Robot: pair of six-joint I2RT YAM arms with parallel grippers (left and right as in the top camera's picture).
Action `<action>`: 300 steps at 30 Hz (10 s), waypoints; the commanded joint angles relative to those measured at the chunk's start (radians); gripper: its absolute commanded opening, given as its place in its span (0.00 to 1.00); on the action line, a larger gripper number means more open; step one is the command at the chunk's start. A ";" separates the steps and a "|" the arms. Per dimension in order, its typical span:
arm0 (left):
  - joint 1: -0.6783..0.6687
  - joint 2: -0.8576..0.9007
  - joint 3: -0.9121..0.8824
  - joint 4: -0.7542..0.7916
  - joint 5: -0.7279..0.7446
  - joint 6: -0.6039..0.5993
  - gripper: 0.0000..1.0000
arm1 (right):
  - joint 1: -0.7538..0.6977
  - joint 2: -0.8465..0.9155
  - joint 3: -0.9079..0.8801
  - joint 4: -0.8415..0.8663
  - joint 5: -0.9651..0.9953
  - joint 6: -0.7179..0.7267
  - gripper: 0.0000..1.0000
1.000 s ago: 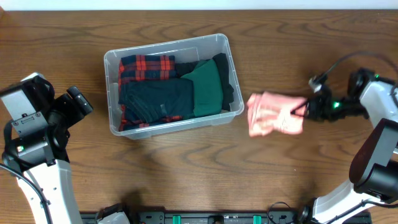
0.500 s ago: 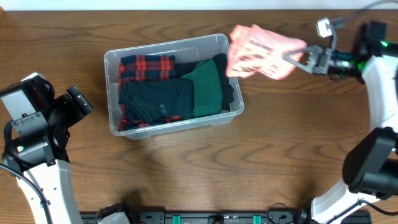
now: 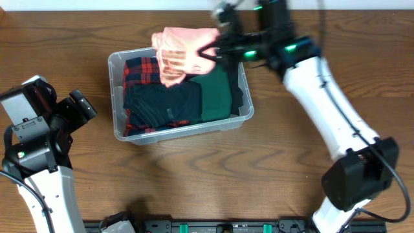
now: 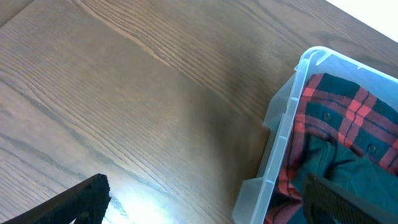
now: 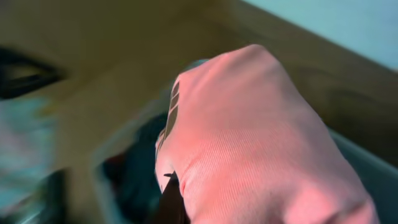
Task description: Pack container
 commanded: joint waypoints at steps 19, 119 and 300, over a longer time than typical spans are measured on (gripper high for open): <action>0.006 -0.001 0.014 -0.003 -0.016 -0.002 0.98 | -0.007 0.328 0.016 -0.047 0.407 0.075 0.01; 0.006 -0.001 0.014 -0.003 -0.016 -0.002 0.98 | 0.067 -0.173 0.017 -0.080 0.604 -0.129 0.99; -0.293 -1.023 -0.798 0.347 0.162 0.229 0.98 | -0.456 -1.872 -1.637 0.143 0.587 -0.082 0.99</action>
